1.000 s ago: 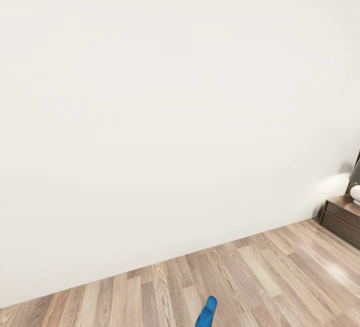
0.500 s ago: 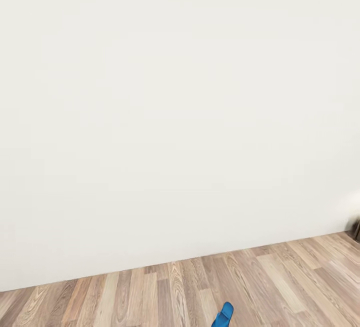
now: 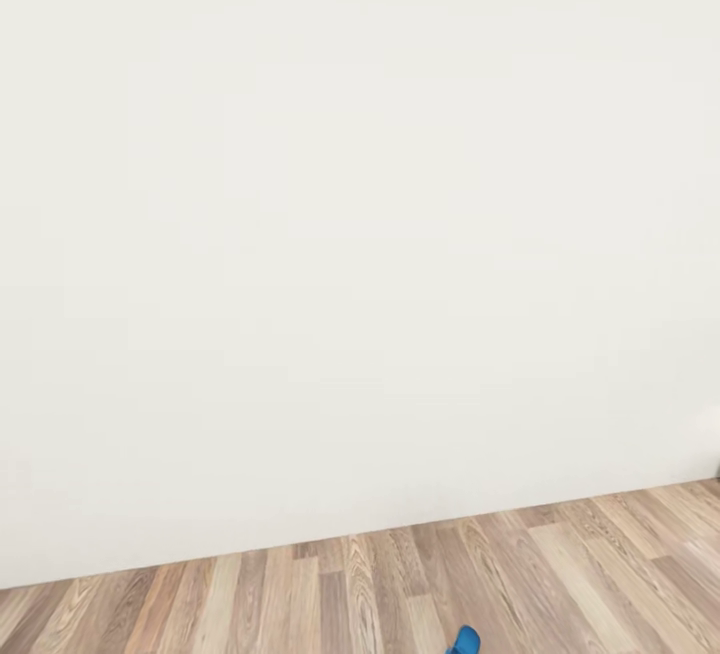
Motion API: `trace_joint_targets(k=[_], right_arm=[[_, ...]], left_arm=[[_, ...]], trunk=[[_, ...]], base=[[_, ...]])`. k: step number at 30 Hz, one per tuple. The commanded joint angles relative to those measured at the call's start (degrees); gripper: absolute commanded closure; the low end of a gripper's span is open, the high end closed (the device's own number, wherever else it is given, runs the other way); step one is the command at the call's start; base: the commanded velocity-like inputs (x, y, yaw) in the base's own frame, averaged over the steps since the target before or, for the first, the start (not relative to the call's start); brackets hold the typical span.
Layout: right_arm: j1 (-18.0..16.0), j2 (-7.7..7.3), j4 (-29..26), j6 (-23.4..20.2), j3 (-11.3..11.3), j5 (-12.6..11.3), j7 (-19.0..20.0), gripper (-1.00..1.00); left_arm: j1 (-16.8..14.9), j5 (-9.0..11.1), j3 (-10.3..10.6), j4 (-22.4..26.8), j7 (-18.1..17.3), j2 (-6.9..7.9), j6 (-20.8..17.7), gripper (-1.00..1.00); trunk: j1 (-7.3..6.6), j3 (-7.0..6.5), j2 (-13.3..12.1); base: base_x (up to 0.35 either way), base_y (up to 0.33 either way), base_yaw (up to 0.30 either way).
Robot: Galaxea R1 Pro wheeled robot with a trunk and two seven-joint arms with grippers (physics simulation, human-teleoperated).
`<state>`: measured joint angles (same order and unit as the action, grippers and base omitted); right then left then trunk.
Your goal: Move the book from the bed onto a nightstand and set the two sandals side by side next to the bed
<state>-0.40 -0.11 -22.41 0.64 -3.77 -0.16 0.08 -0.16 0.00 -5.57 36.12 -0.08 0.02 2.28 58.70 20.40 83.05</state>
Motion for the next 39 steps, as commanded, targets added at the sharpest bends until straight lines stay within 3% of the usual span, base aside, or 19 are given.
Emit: trace_joint_targets(k=[1,9,17,39], right_arm=[[0.0,0.02,0.0,0.1,-0.1,0.0,0.0,-1.0],[0.0,0.02,0.0,0.1,-0.2,0.0,0.0,-1.0],[0.0,0.02,0.0,0.1,-0.1,0.0,0.0,-1.0],[0.0,0.02,0.0,0.1,-0.1,0.0,0.0,-1.0]], left_arm=[[0.0,0.0,-0.1,0.0,0.0,-0.01,0.1,-1.0],[0.0,0.0,-0.1,0.0,0.0,-0.02,0.1,-1.0],[0.0,0.0,0.1,0.0,0.0,-0.02,0.1,-1.0],[0.0,0.0,0.1,0.0,0.0,-0.02,0.1,-1.0]], trunk=[[0.02,0.06,0.0],[0.02,0.06,0.0],[0.02,0.06,0.0],[0.02,0.06,0.0]], base=[[0.238,0.0,0.001],[0.292,0.0,0.0],[0.043,0.0,0.031],[0.001,0.0,0.256]])
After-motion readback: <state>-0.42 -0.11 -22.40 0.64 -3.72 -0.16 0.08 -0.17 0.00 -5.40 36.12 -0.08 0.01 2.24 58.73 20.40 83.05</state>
